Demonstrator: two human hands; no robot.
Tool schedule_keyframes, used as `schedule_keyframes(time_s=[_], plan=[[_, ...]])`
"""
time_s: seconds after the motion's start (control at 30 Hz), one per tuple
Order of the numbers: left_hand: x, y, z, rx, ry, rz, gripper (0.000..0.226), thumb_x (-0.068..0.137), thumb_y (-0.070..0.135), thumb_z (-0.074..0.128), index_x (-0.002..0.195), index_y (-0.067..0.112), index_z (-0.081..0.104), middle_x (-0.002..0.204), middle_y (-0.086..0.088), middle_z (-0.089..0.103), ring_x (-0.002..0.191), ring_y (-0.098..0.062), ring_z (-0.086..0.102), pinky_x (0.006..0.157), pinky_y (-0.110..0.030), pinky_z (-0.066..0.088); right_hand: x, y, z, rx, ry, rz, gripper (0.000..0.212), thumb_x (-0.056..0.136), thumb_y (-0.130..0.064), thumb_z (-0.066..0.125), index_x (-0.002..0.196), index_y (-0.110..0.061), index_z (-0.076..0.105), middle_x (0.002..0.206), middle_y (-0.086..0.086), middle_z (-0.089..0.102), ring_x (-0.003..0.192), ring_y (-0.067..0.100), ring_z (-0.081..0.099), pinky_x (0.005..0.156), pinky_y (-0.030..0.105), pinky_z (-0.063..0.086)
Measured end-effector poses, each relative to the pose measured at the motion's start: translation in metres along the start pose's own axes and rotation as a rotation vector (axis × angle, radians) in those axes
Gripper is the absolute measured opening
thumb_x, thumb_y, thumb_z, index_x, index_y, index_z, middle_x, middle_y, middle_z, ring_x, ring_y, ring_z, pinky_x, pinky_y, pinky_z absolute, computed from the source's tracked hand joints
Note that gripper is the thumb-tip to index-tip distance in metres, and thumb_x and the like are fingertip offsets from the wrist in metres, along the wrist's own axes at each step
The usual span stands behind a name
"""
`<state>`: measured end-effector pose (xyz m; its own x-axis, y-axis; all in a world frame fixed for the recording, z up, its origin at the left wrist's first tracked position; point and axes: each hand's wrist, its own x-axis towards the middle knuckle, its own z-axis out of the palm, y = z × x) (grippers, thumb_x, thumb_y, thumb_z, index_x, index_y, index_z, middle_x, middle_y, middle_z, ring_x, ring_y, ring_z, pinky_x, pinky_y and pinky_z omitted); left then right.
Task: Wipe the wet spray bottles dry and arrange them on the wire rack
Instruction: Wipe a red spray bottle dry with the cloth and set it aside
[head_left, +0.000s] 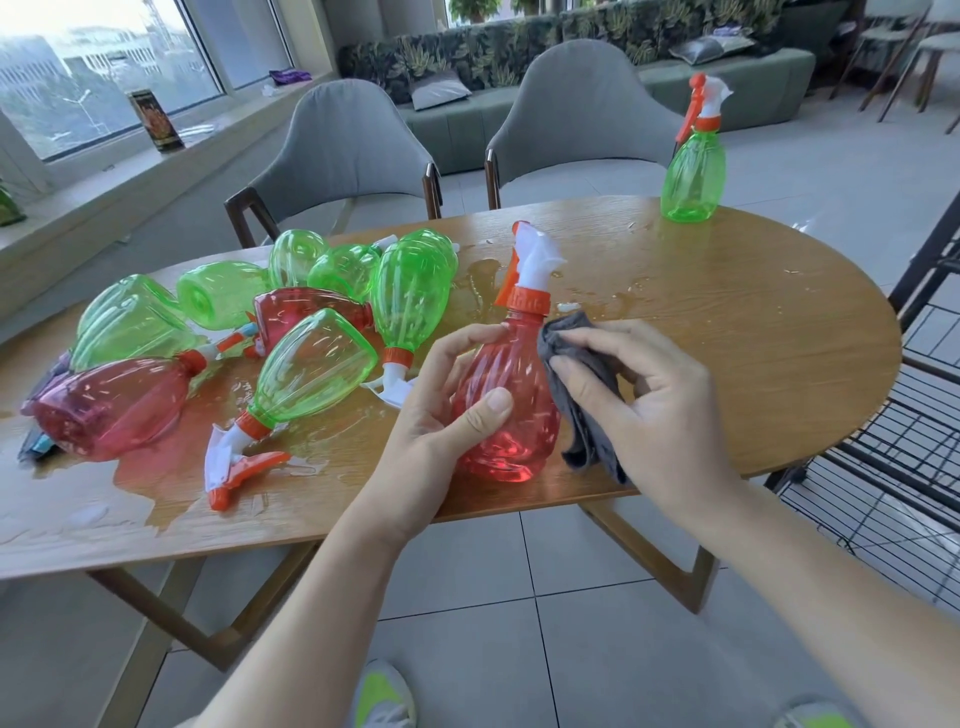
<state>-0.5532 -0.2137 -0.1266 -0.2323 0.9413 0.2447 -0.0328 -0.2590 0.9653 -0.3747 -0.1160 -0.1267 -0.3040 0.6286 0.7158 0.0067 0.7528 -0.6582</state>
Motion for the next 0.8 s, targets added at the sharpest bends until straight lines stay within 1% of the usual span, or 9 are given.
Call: schedule_keyframes(time_s=[0.13,0.2,0.3,0.37,0.4,0.5,0.57,0.7,0.8], plan=[[0.000,0.000,0.005,0.015,0.013,0.009,0.046,0.098,0.036,0.074,0.141,0.037,0.057,0.139,-0.004,0.067,0.126,-0.033,0.064,0.106,-0.053,0.054,-0.004,0.000,0.004,0.015,-0.012,0.035,0.019,0.092,-0.017,0.075,0.110,-0.012,0.076,0.106,-0.004,0.071,0.103,0.013,0.069,0.089,0.029,0.056],[0.001,-0.001,0.005,0.005,0.050,0.016,0.043,0.099,0.041,0.072,0.139,0.042,0.057,0.134,-0.002,0.069,0.122,-0.030,0.066,0.104,-0.050,0.055,-0.013,0.001,0.005,0.009,-0.054,0.011,0.019,0.091,-0.017,0.076,0.108,-0.010,0.077,0.105,-0.002,0.072,0.101,0.011,0.069,0.087,0.025,0.055],[0.003,-0.003,0.003,0.007,0.096,0.020,0.039,0.099,0.048,0.065,0.137,0.048,0.056,0.137,-0.009,0.067,0.124,-0.039,0.064,0.109,-0.063,0.048,-0.027,-0.001,0.004,-0.023,-0.109,-0.058,0.018,0.089,-0.014,0.079,0.106,-0.008,0.078,0.103,0.001,0.072,0.097,0.006,0.068,0.083,0.016,0.051],[0.002,-0.004,0.003,0.017,0.107,0.023,0.039,0.102,0.049,0.062,0.139,0.046,0.053,0.141,-0.018,0.064,0.128,-0.049,0.061,0.113,-0.069,0.045,-0.032,-0.003,0.007,-0.048,-0.120,-0.107,0.018,0.088,-0.011,0.080,0.106,-0.007,0.079,0.104,0.004,0.072,0.096,0.009,0.069,0.083,0.017,0.052],[0.002,-0.004,0.004,0.025,0.109,0.019,0.039,0.104,0.048,0.060,0.141,0.044,0.050,0.140,-0.020,0.064,0.127,-0.048,0.063,0.113,-0.065,0.048,-0.033,-0.003,0.009,-0.070,-0.122,-0.139,0.019,0.087,-0.009,0.080,0.106,-0.006,0.079,0.104,0.006,0.071,0.096,0.012,0.069,0.083,0.017,0.052],[0.002,-0.004,0.007,0.029,0.094,0.023,0.042,0.104,0.040,0.054,0.145,0.035,0.045,0.133,-0.016,0.070,0.114,-0.032,0.070,0.099,-0.042,0.058,-0.033,-0.007,0.015,-0.153,-0.141,-0.270,0.017,0.089,-0.009,0.077,0.105,-0.004,0.079,0.101,0.012,0.067,0.091,0.017,0.066,0.085,0.014,0.048],[0.003,-0.004,0.007,0.017,0.080,0.021,0.043,0.104,0.038,0.055,0.145,0.034,0.045,0.128,-0.012,0.071,0.109,-0.026,0.070,0.093,-0.037,0.059,-0.031,-0.009,0.019,-0.216,-0.175,-0.376,0.016,0.091,-0.009,0.074,0.105,-0.004,0.080,0.099,0.014,0.065,0.088,0.021,0.062,0.087,0.014,0.046],[0.003,-0.005,0.005,-0.081,0.091,-0.010,0.037,0.103,0.036,0.060,0.139,0.040,0.052,0.135,-0.023,0.065,0.109,-0.035,0.070,0.091,-0.045,0.060,-0.034,-0.006,0.018,-0.332,-0.306,-0.529,0.015,0.094,-0.007,0.071,0.106,-0.003,0.078,0.099,0.017,0.064,0.087,0.028,0.060,0.085,0.026,0.049],[0.005,-0.008,0.002,-0.145,0.125,-0.019,0.032,0.103,0.032,0.062,0.133,0.041,0.059,0.140,-0.032,0.060,0.111,-0.040,0.070,0.095,-0.053,0.057,-0.033,0.000,0.008,-0.362,-0.292,-0.533,0.015,0.093,-0.009,0.074,0.107,-0.004,0.079,0.099,0.017,0.066,0.087,0.028,0.062,0.085,0.025,0.051]])
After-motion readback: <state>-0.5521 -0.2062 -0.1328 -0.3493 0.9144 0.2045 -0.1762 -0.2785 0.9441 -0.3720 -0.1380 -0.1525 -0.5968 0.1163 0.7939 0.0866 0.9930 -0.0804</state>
